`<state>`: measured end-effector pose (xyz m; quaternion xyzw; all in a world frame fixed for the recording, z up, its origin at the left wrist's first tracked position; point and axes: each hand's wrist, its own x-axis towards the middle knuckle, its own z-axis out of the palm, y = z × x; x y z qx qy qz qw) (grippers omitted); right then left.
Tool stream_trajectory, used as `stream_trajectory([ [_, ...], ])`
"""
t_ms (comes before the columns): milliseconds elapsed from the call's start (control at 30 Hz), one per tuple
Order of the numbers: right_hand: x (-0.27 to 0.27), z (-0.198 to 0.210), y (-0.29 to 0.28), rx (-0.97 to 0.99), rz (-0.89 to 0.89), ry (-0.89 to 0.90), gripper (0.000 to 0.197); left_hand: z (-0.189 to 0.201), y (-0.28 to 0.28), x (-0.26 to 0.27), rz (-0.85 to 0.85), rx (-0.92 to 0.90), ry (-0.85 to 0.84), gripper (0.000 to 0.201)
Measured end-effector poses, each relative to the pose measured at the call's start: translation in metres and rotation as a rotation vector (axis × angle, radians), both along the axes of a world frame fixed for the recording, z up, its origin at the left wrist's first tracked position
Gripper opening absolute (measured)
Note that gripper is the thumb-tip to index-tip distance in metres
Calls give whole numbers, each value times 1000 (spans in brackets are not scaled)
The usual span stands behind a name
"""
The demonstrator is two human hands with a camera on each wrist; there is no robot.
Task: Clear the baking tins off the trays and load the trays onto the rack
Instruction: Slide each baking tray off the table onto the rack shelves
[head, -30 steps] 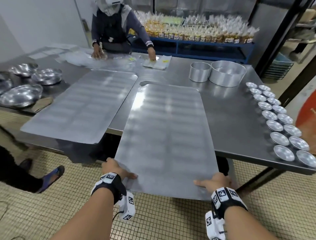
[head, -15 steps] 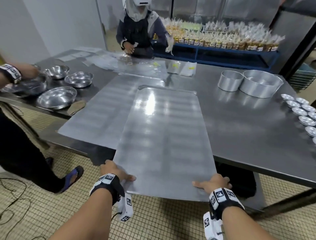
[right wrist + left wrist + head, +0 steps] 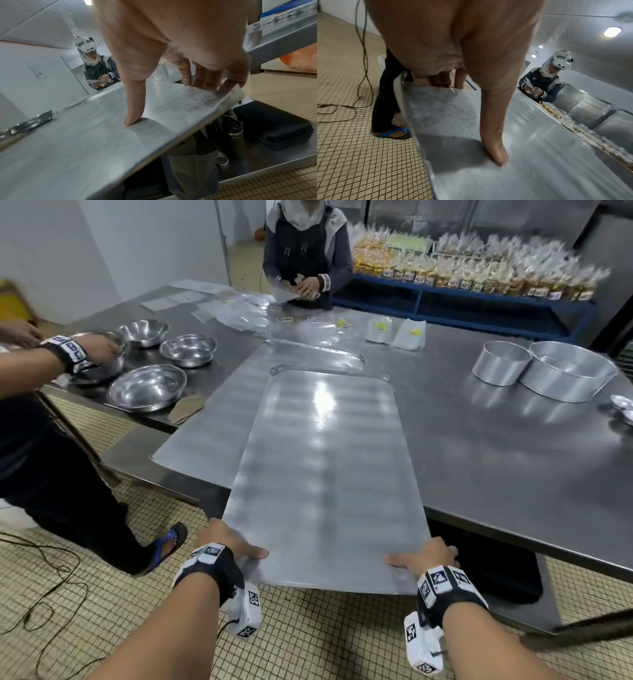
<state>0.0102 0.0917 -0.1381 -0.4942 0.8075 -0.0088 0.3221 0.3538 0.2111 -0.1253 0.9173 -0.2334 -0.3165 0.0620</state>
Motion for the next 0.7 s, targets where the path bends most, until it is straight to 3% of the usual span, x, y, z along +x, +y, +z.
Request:
stream_trajectory([
  [167, 9, -5, -21, -12, -52, -119, 129, 0, -1, 16, 139, -182, 134, 89],
  [333, 16, 0, -36, -25, -118, -218, 95, -5, -6, 25, 268, -302, 134, 45],
  [433, 23, -3, -46, 3, -126, -250, 85, -6, -9, 32, 340, -314, 125, 46],
  [700, 58, -13, -52, 78, -88, -231, 93, -12, -23, 74, 388, -237, 90, 52],
])
